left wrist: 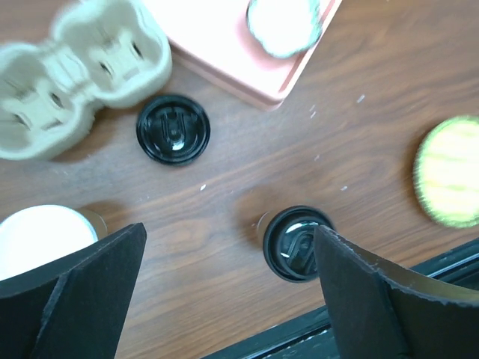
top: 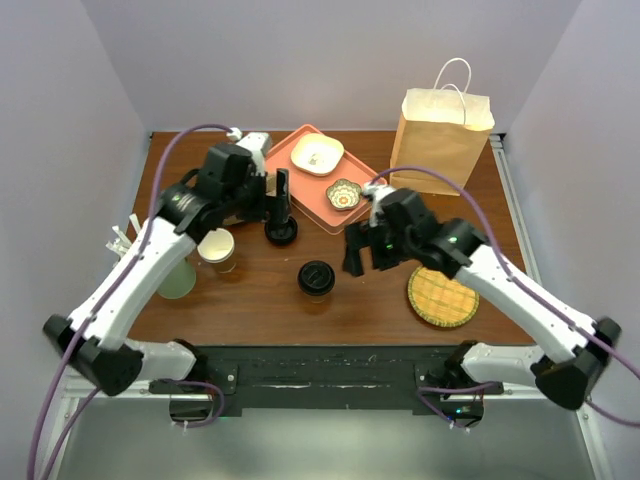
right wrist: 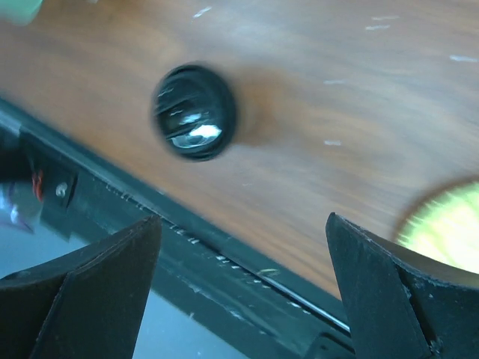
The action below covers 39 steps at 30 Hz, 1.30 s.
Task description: Pack the takeout coffee
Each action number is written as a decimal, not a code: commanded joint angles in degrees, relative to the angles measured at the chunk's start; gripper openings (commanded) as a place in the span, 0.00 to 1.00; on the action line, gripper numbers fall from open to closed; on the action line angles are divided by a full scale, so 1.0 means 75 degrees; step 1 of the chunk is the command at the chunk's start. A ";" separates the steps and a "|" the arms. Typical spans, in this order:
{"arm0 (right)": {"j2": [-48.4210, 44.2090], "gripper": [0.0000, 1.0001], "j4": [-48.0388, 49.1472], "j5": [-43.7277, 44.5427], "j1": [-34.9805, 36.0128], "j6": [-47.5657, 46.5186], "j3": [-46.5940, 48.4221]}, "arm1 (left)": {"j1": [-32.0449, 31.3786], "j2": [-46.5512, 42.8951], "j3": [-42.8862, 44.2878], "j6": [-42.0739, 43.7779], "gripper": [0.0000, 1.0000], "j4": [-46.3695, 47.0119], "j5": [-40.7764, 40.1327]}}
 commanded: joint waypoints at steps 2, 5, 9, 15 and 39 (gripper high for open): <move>0.1277 0.96 0.1026 0.0765 0.1639 0.0779 0.0498 | 0.0009 -0.1257 -0.0166 -0.0207 1.00 0.0502 -0.0185; 0.2039 0.96 0.0958 0.0988 0.1886 0.0792 0.0838 | 0.0009 -0.1889 -0.0493 -0.0265 1.00 0.0537 -0.0443; 0.2836 0.96 0.0781 0.1307 0.2052 0.0546 0.1377 | 0.0009 -0.2712 -0.0905 -0.0277 1.00 0.0655 -0.0747; 0.3681 0.94 0.0723 0.1282 0.2122 0.0429 0.1881 | 0.0009 -0.3228 -0.1069 -0.0242 1.00 0.0397 -0.1064; 0.4561 0.78 -0.0085 0.2407 0.2192 0.0299 0.2187 | 0.0020 -0.2995 -0.0683 0.0133 1.00 0.0408 -0.1521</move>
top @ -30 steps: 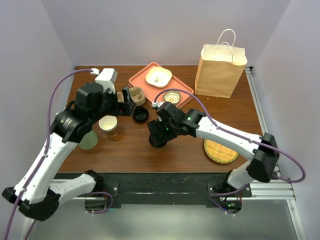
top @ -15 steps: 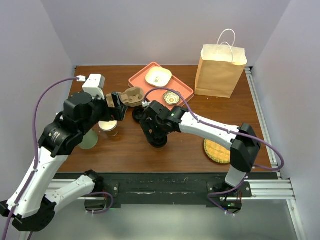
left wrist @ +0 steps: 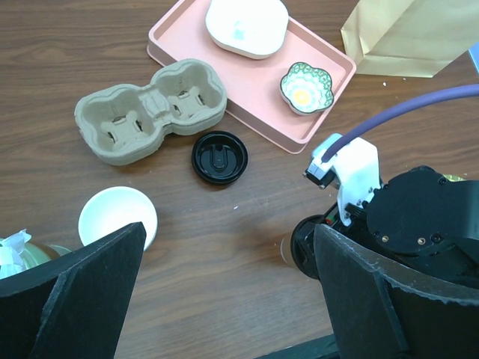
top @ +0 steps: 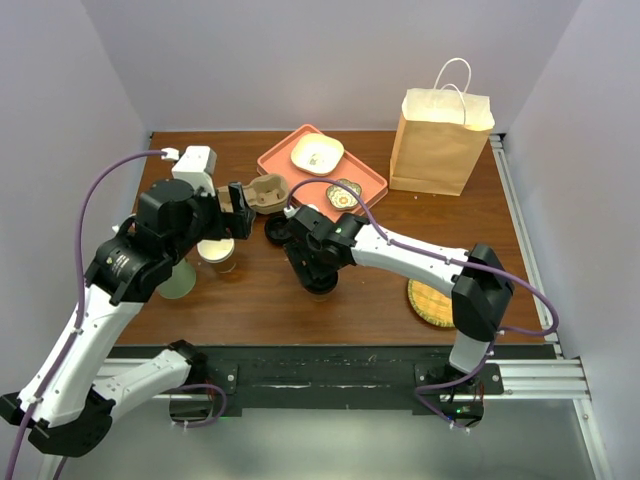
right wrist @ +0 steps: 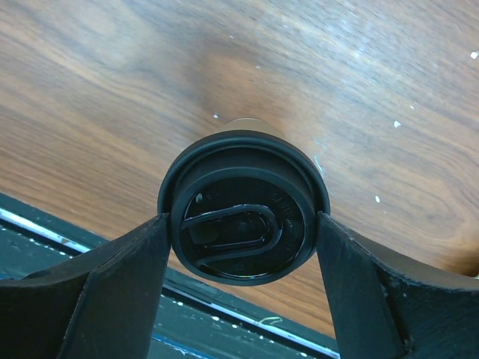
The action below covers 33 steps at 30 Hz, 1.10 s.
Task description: Pack the takeout coffee
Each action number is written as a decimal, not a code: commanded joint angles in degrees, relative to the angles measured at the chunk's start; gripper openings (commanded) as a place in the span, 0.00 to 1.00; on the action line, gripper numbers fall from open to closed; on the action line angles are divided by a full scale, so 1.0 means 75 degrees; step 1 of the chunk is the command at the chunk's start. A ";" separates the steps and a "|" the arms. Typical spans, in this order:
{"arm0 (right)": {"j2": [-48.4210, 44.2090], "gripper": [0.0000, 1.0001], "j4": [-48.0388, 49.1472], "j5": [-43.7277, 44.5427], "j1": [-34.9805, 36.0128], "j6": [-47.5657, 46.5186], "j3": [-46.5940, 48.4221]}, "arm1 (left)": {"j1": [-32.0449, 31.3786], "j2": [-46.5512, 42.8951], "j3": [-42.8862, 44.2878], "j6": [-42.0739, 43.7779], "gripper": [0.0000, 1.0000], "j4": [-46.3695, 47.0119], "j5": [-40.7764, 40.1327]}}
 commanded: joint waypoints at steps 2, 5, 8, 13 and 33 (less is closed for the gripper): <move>-0.0079 0.77 -0.0581 0.0893 0.0004 -0.0041 0.0336 | 0.0009 0.0054 0.0358 0.0211 1.00 0.0286 -0.0286; -0.0149 0.77 -0.0758 0.1023 -0.0323 -0.0054 0.0267 | 0.0009 0.0089 0.0369 0.0247 1.00 0.0321 -0.0310; -0.0441 0.75 -0.0607 0.0802 -0.1094 -0.0054 -0.0153 | 0.0009 0.0159 0.0404 0.0282 1.00 0.0310 -0.0333; -0.0969 0.73 -0.0383 0.0543 -0.2443 -0.0510 -0.0624 | 0.0009 0.0183 0.0428 0.0282 1.00 0.0298 -0.0391; -0.1462 0.75 -0.0078 0.0226 -0.4332 -0.0464 -0.1539 | 0.0009 0.0171 0.0545 0.0259 1.00 0.0017 -0.0462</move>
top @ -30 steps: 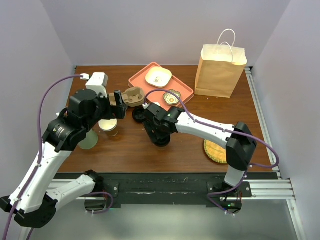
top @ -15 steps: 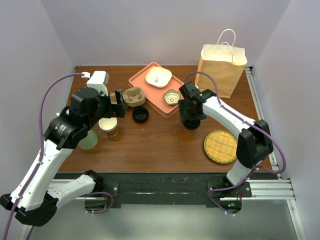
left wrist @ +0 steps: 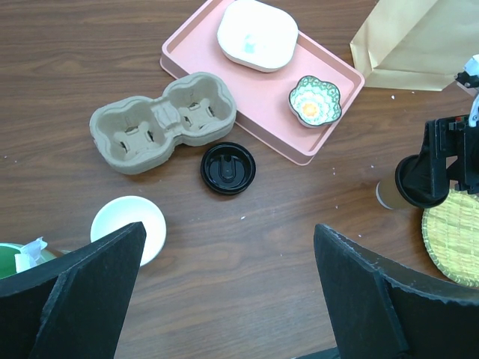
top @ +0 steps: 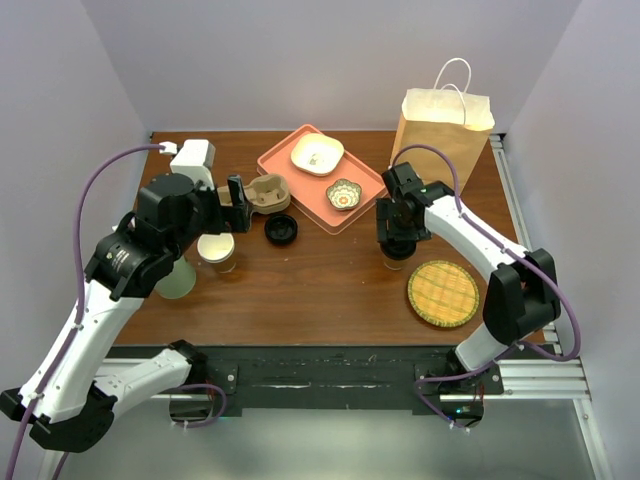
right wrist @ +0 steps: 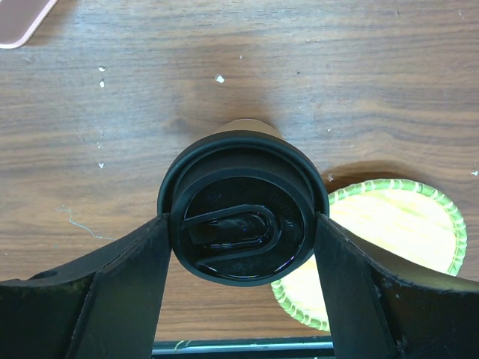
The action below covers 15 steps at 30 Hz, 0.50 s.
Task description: Pack the takeout coffee
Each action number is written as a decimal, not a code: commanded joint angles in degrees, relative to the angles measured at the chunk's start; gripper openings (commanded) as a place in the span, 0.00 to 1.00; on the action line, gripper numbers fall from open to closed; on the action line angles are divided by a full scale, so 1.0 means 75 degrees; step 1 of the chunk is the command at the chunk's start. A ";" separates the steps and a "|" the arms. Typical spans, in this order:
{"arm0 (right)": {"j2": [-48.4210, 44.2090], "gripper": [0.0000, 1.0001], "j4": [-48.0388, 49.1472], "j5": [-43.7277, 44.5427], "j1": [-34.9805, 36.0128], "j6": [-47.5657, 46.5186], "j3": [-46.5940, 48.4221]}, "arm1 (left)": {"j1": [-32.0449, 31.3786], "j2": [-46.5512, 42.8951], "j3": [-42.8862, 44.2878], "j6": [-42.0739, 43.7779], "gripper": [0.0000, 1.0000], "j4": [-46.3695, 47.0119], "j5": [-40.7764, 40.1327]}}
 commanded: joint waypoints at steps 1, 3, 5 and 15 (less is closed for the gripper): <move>-0.0136 0.76 0.0099 -0.0065 -0.0118 0.0052 -0.0099 | 0.0009 -0.0056 0.0170 0.0154 1.00 0.0040 -0.0139; -0.0101 0.79 0.0052 -0.0042 -0.0130 0.0087 -0.0005 | 0.0009 -0.0056 0.0169 0.0142 1.00 0.0040 -0.0115; -0.0101 0.83 -0.0018 0.0028 -0.0119 0.0111 0.0100 | 0.0020 -0.0033 0.0134 0.0130 1.00 0.0110 -0.0033; -0.0054 0.94 -0.0802 -0.0054 -0.0119 0.0052 0.1447 | 0.0009 0.0108 0.0040 0.0071 1.00 0.0274 0.0166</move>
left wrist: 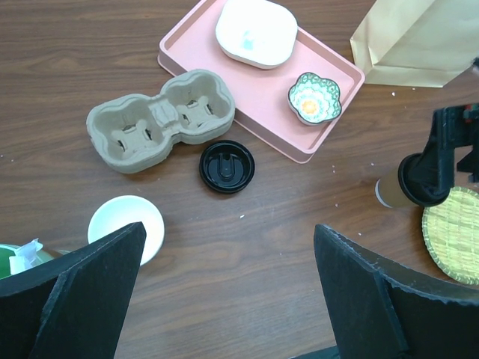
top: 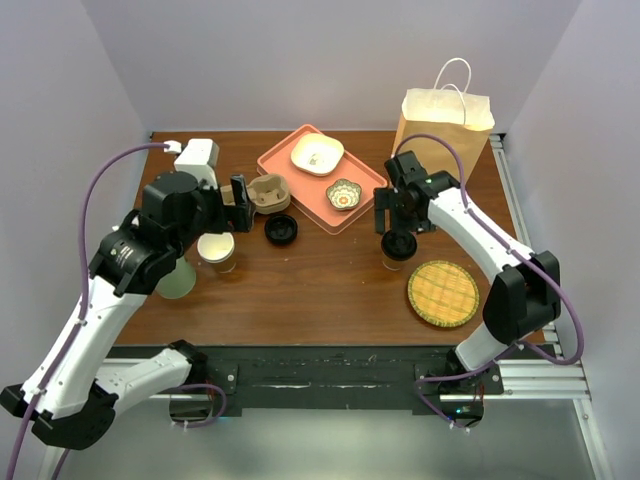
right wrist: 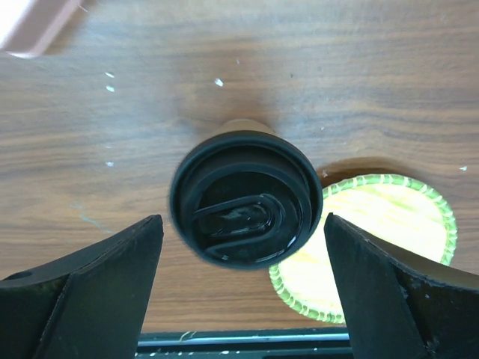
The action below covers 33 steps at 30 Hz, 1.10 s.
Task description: Pack the takeout coffee
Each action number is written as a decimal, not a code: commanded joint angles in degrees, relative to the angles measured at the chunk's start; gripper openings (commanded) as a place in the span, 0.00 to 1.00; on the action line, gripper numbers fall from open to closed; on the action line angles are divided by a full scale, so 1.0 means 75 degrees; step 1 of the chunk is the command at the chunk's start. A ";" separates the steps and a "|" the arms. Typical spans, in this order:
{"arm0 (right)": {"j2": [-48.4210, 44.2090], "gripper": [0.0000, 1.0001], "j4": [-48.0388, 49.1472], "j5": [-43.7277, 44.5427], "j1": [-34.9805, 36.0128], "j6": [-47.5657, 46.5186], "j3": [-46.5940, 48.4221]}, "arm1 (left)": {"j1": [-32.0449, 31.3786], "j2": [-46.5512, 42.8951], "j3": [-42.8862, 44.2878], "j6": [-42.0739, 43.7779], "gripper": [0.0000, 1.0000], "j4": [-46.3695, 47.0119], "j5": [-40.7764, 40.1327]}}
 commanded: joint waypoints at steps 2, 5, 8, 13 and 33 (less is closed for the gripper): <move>0.0010 0.94 -0.0518 0.0019 -0.0014 0.0035 0.1338 | 0.0009 0.0003 -0.0053 0.0124 1.00 0.0409 0.0207; 0.0139 0.94 -0.0694 0.0288 -0.0037 0.0163 0.2018 | 0.0009 0.0015 -0.0194 0.0183 1.00 0.0690 0.0500; 0.0443 0.93 -0.0741 0.0744 -0.0247 0.0373 0.2849 | 0.0009 0.0108 -0.0335 -0.0016 1.00 0.0937 0.0513; 0.1321 0.89 -0.0894 0.1214 -0.0972 0.1170 0.4861 | 0.0020 0.0097 -0.0557 -0.0485 1.00 0.0901 0.0571; 0.2341 0.79 0.0103 0.1203 -0.3810 0.3105 0.6871 | 0.0009 -0.0020 -0.0862 -0.0427 1.00 0.0491 0.0442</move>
